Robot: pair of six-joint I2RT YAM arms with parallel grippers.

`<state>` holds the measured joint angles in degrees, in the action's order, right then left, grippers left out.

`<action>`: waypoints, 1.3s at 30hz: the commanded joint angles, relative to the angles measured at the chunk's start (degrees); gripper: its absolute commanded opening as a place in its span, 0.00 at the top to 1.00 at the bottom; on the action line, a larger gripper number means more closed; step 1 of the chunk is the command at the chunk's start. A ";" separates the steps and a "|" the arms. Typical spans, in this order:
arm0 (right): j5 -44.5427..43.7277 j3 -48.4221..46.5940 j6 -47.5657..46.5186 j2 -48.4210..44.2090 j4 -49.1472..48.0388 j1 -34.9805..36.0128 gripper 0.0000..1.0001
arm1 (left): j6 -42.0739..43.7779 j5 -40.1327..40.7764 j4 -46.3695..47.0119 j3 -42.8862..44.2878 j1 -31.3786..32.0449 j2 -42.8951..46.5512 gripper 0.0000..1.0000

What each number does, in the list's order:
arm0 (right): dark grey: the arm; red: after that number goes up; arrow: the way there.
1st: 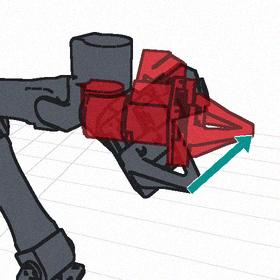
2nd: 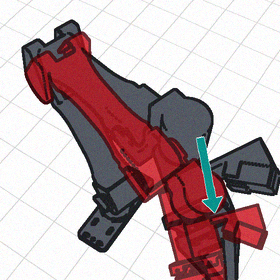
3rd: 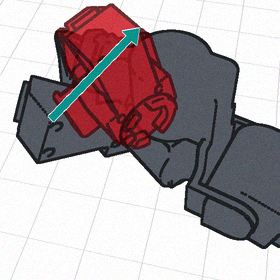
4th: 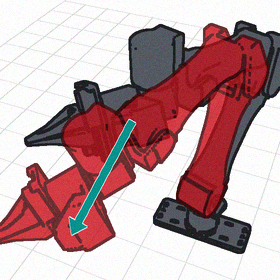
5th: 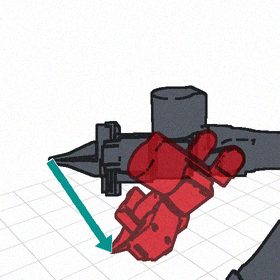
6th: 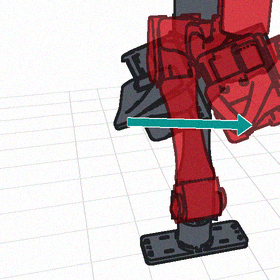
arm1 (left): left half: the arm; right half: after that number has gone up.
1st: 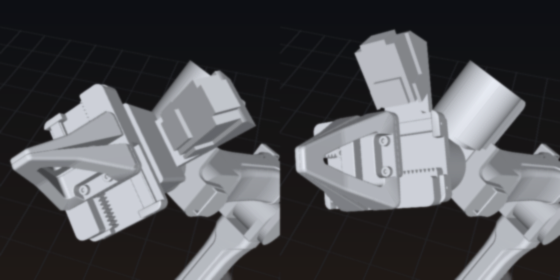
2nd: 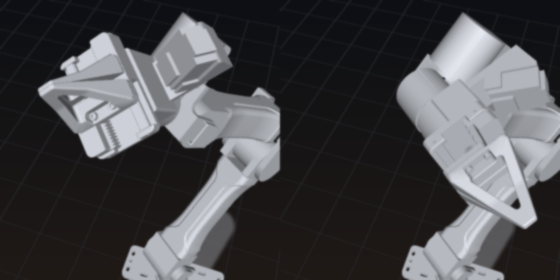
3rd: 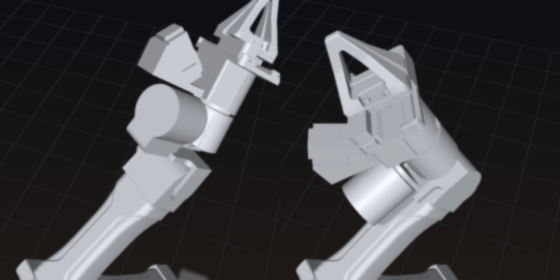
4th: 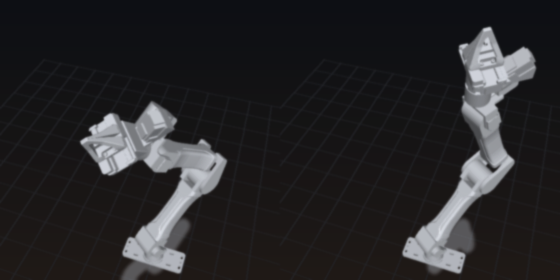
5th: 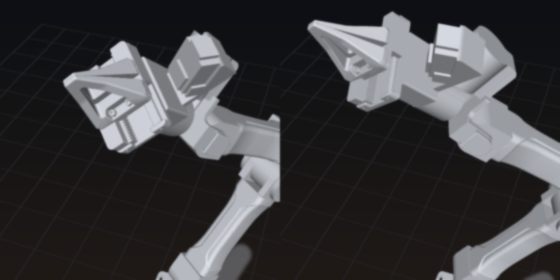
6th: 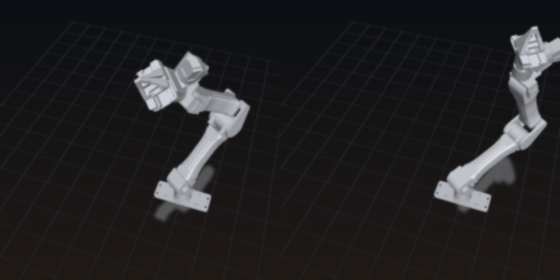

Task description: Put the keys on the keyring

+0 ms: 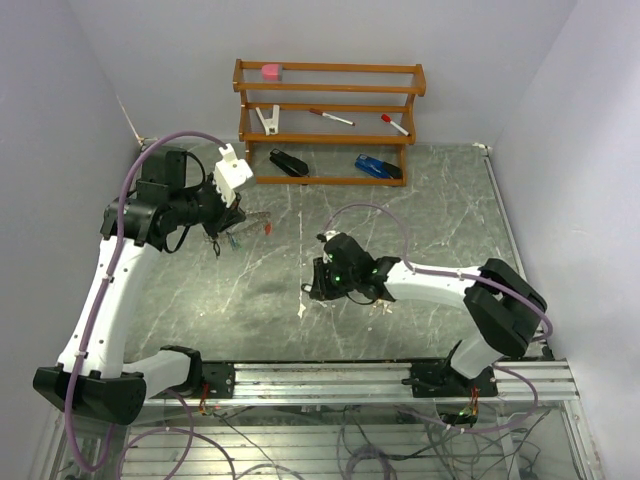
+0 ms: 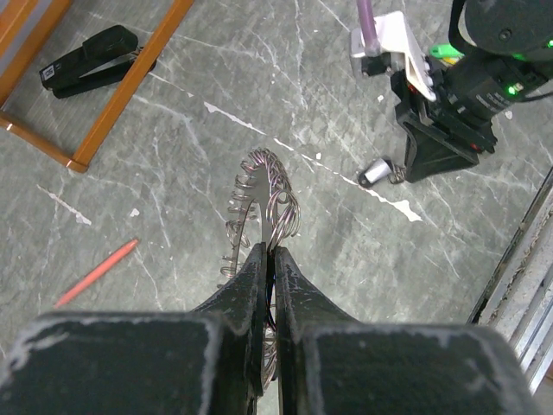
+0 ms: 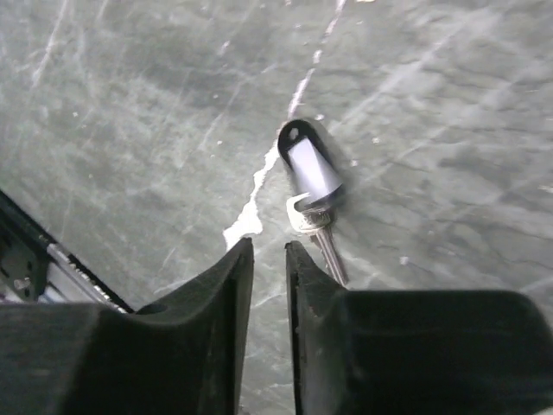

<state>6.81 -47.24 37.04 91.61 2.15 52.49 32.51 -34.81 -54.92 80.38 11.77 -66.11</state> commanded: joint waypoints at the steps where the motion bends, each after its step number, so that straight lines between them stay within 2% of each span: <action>1: -5.99 -3.53 -2.83 -2.21 7.28 -0.82 0.74 | 1.84 -2.96 0.35 1.06 0.01 -0.27 0.93; 3: -8.98 -6.49 -4.65 -4.00 11.36 -0.84 0.63 | 4.16 -4.83 -2.55 2.07 0.01 -1.60 0.93; 5: -13.79 -10.39 -7.62 -6.99 15.19 -0.87 0.60 | 6.37 -6.27 -5.15 3.10 0.01 -2.79 0.93; 8: -14.72 -15.66 -13.71 -10.90 15.54 -0.92 0.60 | 9.27 -10.22 -9.18 4.22 0.01 -4.76 0.93; 11: -9.73 -17.77 -18.51 -14.16 9.30 -0.94 0.65 | 13.42 -14.43 -14.81 5.91 0.03 -7.06 0.93; 14: -4.18 -17.95 -20.99 -15.74 2.27 -0.94 0.79 | 17.31 -17.06 -20.25 7.98 0.10 -9.49 0.93; 19: 4.53 -20.42 -21.81 -12.15 -2.76 -0.93 0.80 | 22.13 -19.68 -27.38 10.50 0.80 -12.93 0.93; 30: 12.42 -24.45 -19.00 -8.34 -6.35 -0.70 0.80 | 18.23 -16.63 -22.41 8.25 1.68 -11.98 0.93; 39: 15.10 -23.05 -17.62 -9.67 -7.40 -0.21 0.75 | 18.34 -15.88 -21.26 6.86 1.77 -13.24 0.93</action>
<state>19.59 -70.32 18.61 83.00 -3.11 51.88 51.40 -49.76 -78.15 87.64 13.23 -79.22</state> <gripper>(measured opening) 0.249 0.100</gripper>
